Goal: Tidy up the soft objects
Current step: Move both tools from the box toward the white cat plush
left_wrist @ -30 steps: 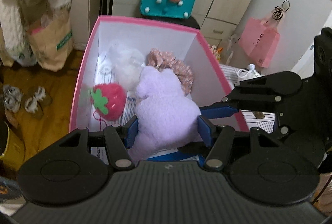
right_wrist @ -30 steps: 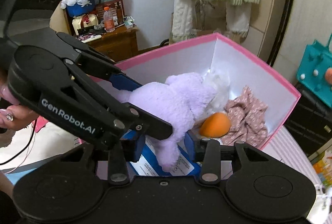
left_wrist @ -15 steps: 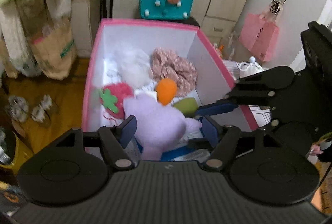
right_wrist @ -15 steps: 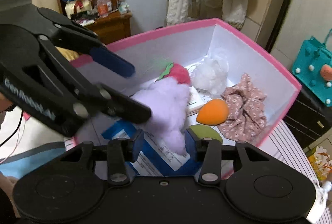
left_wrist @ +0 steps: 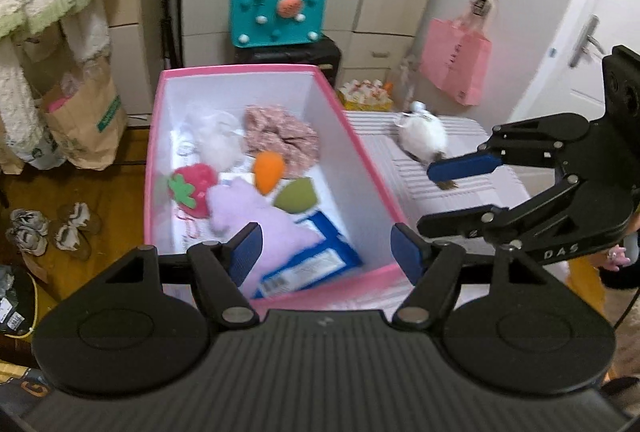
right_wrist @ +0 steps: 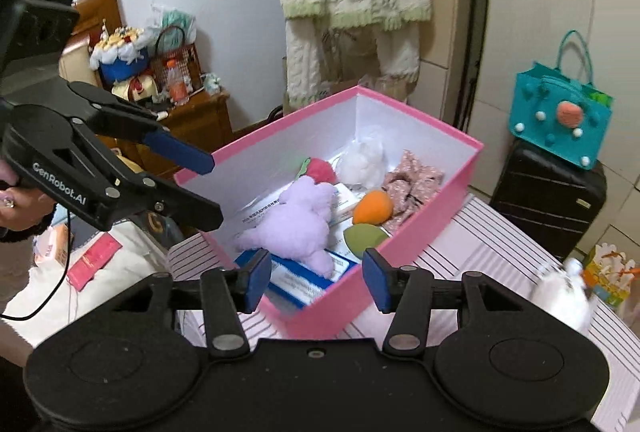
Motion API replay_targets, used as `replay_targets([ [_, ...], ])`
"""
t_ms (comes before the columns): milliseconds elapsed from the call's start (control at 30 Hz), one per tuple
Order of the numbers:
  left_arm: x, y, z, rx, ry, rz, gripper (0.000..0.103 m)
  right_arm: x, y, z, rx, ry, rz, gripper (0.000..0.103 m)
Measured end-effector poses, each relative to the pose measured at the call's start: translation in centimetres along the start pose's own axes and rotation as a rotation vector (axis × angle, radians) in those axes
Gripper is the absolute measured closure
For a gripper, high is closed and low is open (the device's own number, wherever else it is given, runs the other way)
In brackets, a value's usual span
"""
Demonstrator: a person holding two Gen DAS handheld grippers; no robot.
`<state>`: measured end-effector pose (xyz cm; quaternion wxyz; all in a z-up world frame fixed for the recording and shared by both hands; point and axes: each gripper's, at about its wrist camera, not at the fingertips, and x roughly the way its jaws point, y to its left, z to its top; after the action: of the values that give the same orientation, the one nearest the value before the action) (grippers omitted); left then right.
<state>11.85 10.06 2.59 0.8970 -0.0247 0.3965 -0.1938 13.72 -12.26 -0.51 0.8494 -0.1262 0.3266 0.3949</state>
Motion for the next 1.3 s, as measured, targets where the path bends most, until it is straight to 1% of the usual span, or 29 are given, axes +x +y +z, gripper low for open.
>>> replay_targets([
  [233, -0.8, -3.9, 0.4, 0.048, 0.005, -0.045, 0.032, -4.3, -0.8, -2.1, 0.034, 0.008, -0.039, 0.045],
  [333, -0.8, -5.8, 1.0, 0.083, 0.011, -0.082, 0.032, -6.0, -1.5, -3.1, 0.047, 0.0, -0.058, 0.045],
  [433, -0.8, -7.8, 1.6, 0.121, -0.004, -0.106, 0.031, -7.6, -2.5, -3.9, 0.071, -0.01, -0.081, 0.044],
  [533, -0.3, -9.4, 1.9, 0.148, -0.016, -0.133, 0.03, -8.7, -3.5, -4.7, 0.087, -0.019, -0.114, 0.042],
  [633, 0.9, -10.7, 2.4, 0.16, -0.013, -0.161, 0.03, -9.5, -4.7, -5.6, 0.122, -0.03, -0.141, 0.04],
  [767, 3.3, -12.7, 3.6, 0.161, 0.007, -0.191, 0.029, -9.9, -6.4, -6.7, 0.138, -0.028, -0.162, 0.035],
  [867, 5.2, -14.0, 4.5, 0.166, -0.002, -0.19, 0.029, -9.5, -8.0, -7.3, 0.14, -0.028, -0.169, 0.034],
  [1033, 8.7, -15.1, 5.2, 0.139, -0.023, -0.167, 0.029, -8.4, -11.0, -8.3, 0.146, -0.065, -0.174, 0.032],
  [1233, 13.1, -15.7, 5.4, 0.087, -0.057, -0.126, 0.029, -5.7, -13.8, -9.6, 0.111, -0.094, -0.229, 0.03],
  [1300, 14.6, -15.6, 5.6, 0.067, -0.062, -0.119, 0.029, -4.7, -14.8, -10.3, 0.111, -0.109, -0.235, 0.029],
])
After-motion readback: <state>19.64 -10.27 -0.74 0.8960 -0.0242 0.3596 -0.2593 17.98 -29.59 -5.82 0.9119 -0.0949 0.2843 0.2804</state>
